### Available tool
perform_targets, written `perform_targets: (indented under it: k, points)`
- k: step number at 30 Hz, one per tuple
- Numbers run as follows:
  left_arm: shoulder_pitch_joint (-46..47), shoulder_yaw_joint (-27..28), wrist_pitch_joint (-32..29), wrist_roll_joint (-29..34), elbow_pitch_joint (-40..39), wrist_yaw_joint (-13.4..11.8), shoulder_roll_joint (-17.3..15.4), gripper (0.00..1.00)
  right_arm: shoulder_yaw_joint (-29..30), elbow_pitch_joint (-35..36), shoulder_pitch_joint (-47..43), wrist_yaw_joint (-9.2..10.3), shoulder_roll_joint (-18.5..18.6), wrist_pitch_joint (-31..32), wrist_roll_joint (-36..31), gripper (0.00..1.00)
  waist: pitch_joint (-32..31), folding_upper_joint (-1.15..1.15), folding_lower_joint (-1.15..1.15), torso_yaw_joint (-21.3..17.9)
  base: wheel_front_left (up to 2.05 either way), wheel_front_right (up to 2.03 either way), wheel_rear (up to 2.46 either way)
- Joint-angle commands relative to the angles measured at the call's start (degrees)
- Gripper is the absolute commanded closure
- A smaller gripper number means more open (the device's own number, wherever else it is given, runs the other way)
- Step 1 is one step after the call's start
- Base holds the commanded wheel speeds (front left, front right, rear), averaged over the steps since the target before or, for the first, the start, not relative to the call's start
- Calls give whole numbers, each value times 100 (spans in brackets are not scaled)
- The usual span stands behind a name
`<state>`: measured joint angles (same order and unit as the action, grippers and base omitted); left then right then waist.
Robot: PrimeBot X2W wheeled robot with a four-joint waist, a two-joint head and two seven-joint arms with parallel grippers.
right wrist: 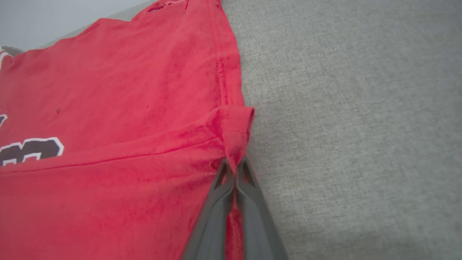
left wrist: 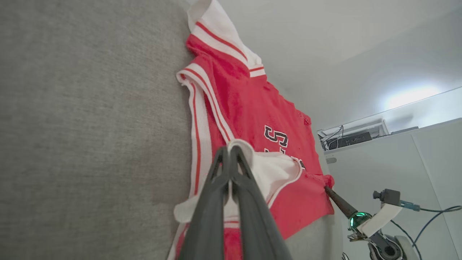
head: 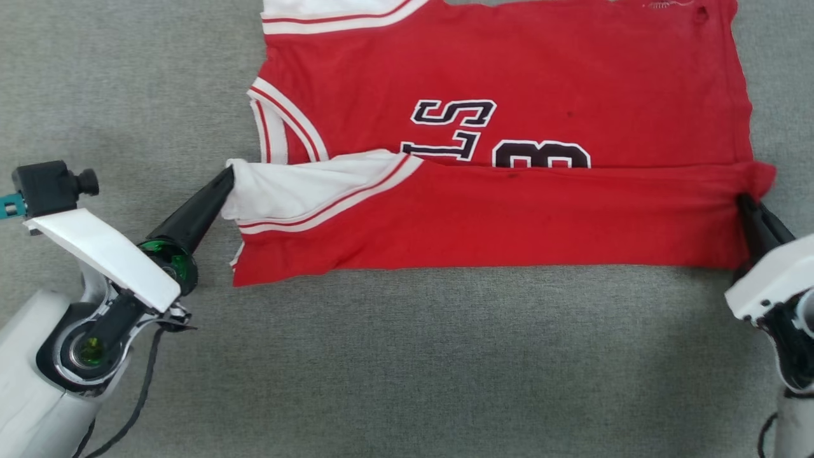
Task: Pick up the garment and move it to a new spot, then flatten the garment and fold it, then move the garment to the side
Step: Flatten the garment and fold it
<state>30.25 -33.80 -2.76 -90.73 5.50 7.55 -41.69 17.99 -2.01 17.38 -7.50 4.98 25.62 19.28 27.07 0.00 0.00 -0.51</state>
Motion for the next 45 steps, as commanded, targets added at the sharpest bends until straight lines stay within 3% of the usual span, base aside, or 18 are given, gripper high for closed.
perform_targets:
  k: [1,8,9,10,11,12,13,14,23,29,34,44,45]
  points:
    - [69,76,26,-1,94,-13,25,100,-71,-61,122,2,-28,-79,-17,100,43,0,0,-35,0,0,0]
    - [197,-71,97,311,451,-13,16,100,-179,-347,295,2,-42,-264,-122,100,105,0,0,-17,0,0,0]
    - [234,-128,137,394,454,-13,9,91,-199,-365,289,2,-30,-283,-129,85,95,0,0,-3,0,0,0]
    - [267,-190,166,449,452,-13,-16,76,-221,-374,278,1,-17,-312,-156,31,78,0,0,11,0,0,0]
    - [267,-190,166,449,452,-13,-16,76,-221,-374,278,1,-17,-312,-156,31,78,0,0,11,0,0,0]
    - [307,-274,205,531,439,-13,-68,63,-240,-369,266,1,-1,-341,-185,0,57,0,0,23,0,0,0]
    - [366,-390,273,701,420,-13,-146,25,-241,-364,244,1,-1,-348,-184,0,28,0,0,34,0,0,0]
    - [406,-531,344,845,393,-13,-207,0,-243,-347,216,1,7,-370,-189,0,-13,0,0,44,0,0,0]
    - [959,-1764,970,1549,-62,-13,-1171,0,-167,106,-181,2,92,-410,-127,0,-432,0,0,127,0,0,0]
    - [1214,-2610,224,1326,-503,-13,-1613,0,-114,496,-445,1,56,-347,-75,0,-547,0,0,120,0,0,0]
    - [1376,-3040,-285,980,-427,-13,-1641,0,-218,673,-505,1,-22,-336,-58,0,-467,0,0,-2,0,0,0]
    - [1510,-3630,-1071,479,390,-15,-1345,0,-389,758,-508,1,-134,-470,-29,0,-230,0,0,-350,0,0,0]
    - [1506,-3668,-1150,415,395,-16,-1328,5,-399,761,-509,2,-139,-475,-26,0,-218,0,0,-377,0,0,0]
